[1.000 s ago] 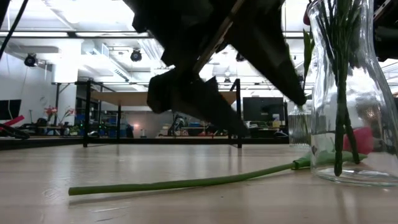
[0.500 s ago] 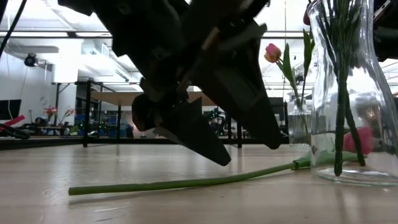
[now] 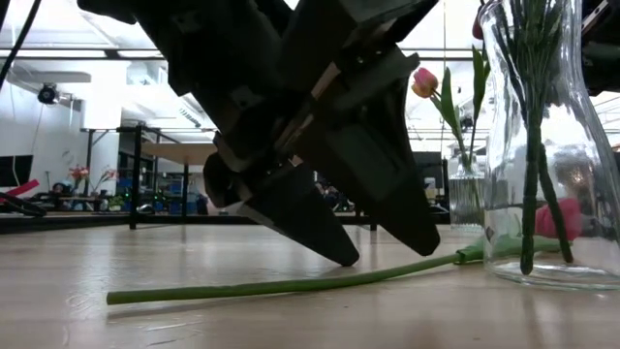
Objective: Pick and place flowers into a vace then onto a shelf
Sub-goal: Put the red tulip into the bottom transparent vase
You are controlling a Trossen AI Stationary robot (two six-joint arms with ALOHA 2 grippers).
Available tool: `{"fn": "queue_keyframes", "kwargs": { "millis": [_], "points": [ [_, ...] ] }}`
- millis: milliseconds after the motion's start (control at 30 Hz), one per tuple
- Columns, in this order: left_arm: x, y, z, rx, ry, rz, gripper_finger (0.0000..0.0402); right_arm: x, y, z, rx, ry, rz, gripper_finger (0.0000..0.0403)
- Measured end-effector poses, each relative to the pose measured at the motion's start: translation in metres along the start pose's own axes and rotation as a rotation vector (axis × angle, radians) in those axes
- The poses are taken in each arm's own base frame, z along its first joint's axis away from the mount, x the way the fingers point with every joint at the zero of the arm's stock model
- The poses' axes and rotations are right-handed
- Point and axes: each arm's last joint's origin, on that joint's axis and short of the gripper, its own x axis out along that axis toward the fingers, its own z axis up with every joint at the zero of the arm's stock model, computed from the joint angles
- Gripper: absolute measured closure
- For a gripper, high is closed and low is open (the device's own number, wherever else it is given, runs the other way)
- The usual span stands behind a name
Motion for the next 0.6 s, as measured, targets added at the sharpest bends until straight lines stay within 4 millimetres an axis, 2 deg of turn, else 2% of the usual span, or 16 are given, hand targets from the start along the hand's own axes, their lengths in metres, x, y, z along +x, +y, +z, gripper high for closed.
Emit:
{"fn": "queue_keyframes", "kwargs": {
  "millis": [167, 300, 400, 600],
  "points": [
    [0.003, 0.001, -0.002, -0.001, 0.011, 0.03, 0.0099, 0.0, 0.0, 0.0, 0.0, -0.001, 0.001, 0.0394],
    [0.002, 0.003, -0.003, 0.013, 0.041, 0.069, 0.0127, 0.0, 0.0, 0.0, 0.001, -0.001, 0.001, 0.0394],
    [0.002, 0.006, -0.004, 0.021, 0.053, 0.087, 0.0165, 0.0, 0.0, 0.0, 0.0, -0.001, 0.001, 0.0394],
    [0.002, 0.01, -0.005, -0.054, 0.07, 0.122, 0.027, 0.0, 0.0, 0.0, 0.001, -0.001, 0.001, 0.0394]
  ]
}}
